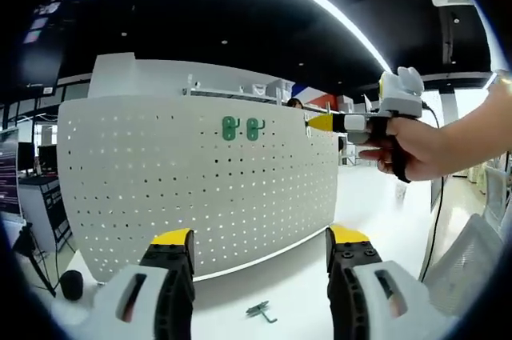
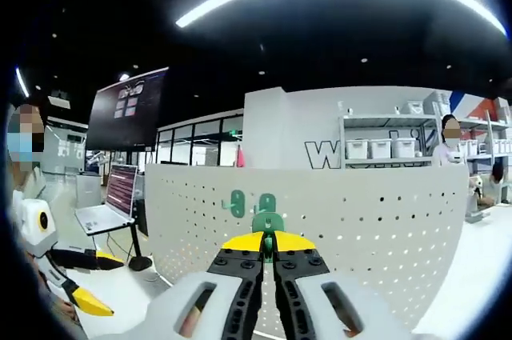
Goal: Insert the hook assembly into the mounting plate slot until the hook locks in place.
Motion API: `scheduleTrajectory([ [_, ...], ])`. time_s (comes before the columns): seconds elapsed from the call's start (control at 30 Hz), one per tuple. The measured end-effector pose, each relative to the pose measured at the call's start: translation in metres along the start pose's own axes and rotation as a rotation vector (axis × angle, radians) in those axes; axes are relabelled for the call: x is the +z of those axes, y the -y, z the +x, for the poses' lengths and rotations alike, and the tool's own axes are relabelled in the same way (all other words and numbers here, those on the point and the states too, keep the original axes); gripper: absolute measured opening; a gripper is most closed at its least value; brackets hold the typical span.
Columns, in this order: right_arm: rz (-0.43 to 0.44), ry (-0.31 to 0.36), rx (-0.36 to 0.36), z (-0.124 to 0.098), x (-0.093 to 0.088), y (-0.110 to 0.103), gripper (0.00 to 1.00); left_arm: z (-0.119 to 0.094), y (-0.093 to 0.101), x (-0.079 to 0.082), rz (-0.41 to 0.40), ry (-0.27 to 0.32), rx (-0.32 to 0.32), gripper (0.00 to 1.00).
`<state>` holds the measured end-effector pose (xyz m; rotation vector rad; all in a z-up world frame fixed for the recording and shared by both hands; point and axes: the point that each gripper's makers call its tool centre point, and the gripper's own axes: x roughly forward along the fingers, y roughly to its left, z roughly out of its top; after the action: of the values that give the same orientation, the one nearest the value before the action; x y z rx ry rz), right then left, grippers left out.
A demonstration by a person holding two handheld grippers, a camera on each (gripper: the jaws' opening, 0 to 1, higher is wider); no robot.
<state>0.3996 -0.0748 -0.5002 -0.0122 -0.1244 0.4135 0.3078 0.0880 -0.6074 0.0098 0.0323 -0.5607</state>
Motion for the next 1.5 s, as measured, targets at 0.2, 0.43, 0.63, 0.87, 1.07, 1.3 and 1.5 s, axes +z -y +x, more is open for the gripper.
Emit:
scheduleTrajectory([
  [0.2,-0.007,0.008,-0.025,0.008,0.004,0.008,0.01,0.0,-0.002,0.001,0.001,0.003,0.002,0.68],
  [0.43,-0.014,0.018,-0.044,0.019,0.007,0.014,0.01,-0.001,-0.003,0.001,0.004,0.002,0.004,0.67],
  [0.63,-0.008,0.03,-0.068,0.029,0.011,0.02,0.01,-0.003,-0.004,0.001,0.003,-0.002,0.008,0.67],
  [0.87,-0.017,0.041,-0.088,0.039,0.013,0.025,0.01,-0.004,-0.006,0.0,-0.003,-0.01,0.018,0.67],
  [1.07,-0.007,0.042,-0.109,0.046,0.011,0.032,0.01,-0.005,-0.008,-0.001,-0.013,-0.01,0.024,0.67],
  [1.3,0.004,0.046,-0.127,0.056,0.01,0.036,0.01,-0.004,-0.008,0.002,-0.019,-0.014,0.024,0.67],
  [1.5,0.0,0.04,-0.126,0.063,0.006,0.039,0.01,-0.004,-0.009,0.004,-0.018,-0.014,0.024,0.66],
])
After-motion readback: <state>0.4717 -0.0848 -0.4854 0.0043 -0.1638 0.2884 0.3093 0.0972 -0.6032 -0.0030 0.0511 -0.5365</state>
